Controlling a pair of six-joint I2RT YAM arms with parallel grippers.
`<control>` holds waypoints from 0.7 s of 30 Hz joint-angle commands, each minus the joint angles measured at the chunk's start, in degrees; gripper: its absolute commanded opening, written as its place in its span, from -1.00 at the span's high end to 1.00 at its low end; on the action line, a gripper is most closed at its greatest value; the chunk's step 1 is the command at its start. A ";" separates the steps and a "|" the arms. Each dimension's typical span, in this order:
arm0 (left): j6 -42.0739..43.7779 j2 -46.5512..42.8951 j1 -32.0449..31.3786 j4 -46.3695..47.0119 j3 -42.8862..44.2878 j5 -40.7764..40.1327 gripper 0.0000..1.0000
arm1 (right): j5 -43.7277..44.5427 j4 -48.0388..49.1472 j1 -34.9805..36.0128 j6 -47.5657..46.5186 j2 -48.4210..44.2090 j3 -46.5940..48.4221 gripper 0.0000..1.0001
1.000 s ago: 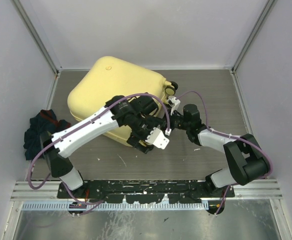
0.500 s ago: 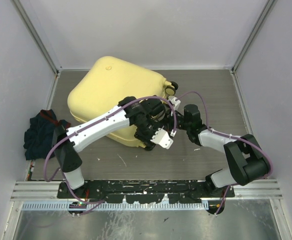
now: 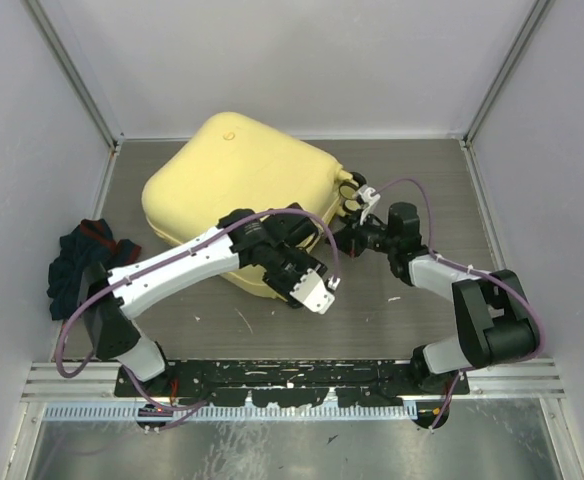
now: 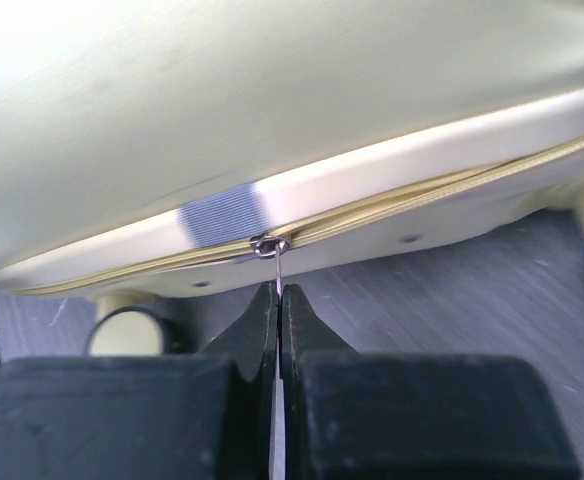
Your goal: Pack the luggage
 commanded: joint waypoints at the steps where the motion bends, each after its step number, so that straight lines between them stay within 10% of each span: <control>1: 1.58 -6.45 -1.79 -18.34 -5.52 1.16 1.00 | 10.88 5.13 -10.70 -5.31 -0.46 2.29 0.99; 21: 8.51 -17.04 -2.65 -27.11 -18.91 0.54 1.00 | -3.07 1.88 -32.01 -15.80 -5.29 -0.07 0.99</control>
